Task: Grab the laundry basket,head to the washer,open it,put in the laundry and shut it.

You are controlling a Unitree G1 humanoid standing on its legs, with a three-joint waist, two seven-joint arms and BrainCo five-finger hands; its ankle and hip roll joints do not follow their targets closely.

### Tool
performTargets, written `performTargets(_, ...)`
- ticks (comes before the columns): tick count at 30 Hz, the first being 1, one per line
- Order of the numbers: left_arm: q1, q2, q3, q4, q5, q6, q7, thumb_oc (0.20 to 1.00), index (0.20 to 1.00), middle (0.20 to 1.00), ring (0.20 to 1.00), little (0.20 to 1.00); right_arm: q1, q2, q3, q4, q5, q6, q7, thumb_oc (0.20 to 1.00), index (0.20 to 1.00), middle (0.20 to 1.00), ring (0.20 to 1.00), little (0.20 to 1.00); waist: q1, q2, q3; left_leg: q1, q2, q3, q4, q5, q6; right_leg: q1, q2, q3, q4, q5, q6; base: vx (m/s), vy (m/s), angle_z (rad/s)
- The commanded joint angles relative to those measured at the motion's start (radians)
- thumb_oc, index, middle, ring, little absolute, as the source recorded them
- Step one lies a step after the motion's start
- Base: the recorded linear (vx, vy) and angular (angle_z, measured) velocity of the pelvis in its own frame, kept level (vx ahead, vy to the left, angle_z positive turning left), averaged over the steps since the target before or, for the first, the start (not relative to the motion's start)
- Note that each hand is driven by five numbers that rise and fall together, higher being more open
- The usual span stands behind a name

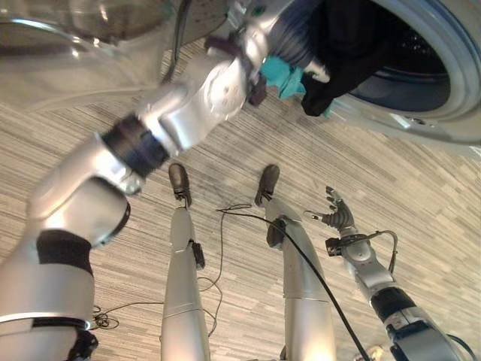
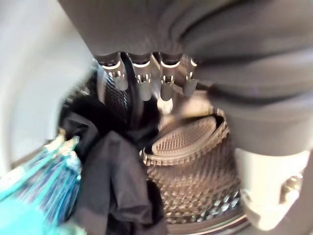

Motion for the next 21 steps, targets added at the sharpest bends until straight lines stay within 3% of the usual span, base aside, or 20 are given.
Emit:
performTargets(1, 0.094, 0.039, 0.12, -0.131, -0.074, -0.083, -0.013, 1.0, 1.0, 1.0, 1.0, 1.0, 0.044, -0.026, -0.061, 0.004, 0.031, 0.003, -0.039, 1.0, 1.0, 1.0, 1.0, 1.0, 0.0, 0.045, 0.017, 0.103, 0.071, -0.04, 0.139, -0.264, -0.041, 0.109, 0.058, 0.021, -0.247, 0.043, 0.108, -0.02, 0.012, 0.15)
performTargets(8, 0.486, 0.228, 0.257, -0.379, -0.22, -0.122, -0.106, 1.0, 1.0, 1.0, 1.0, 1.0, -0.091, -0.059, -0.16, 0.105, 0.094, -0.007, -0.095, 1.0, 1.0, 1.0, 1.0, 1.0, 0.058, 0.06, 0.024, 0.101, 0.048, -0.06, 0.124, -0.248, -0.042, 0.129, 0.044, 0.006, -0.253, 0.039, 0.105, -0.01, 0.023, 0.05)
performTargets(21, 0.741, 0.335, 0.39, -0.573, -0.403, -0.157, -0.167, 1.0, 1.0, 1.0, 1.0, 1.0, -0.437, -0.179, -0.216, 0.495, 0.388, -0.025, -0.041, 1.0, 1.0, 1.0, 1.0, 1.0, 0.18, 0.102, 0.045, 0.065, 0.011, -0.097, 0.115, -0.236, -0.034, 0.143, 0.017, -0.031, -0.255, 0.026, 0.116, 0.01, 0.036, 0.11)
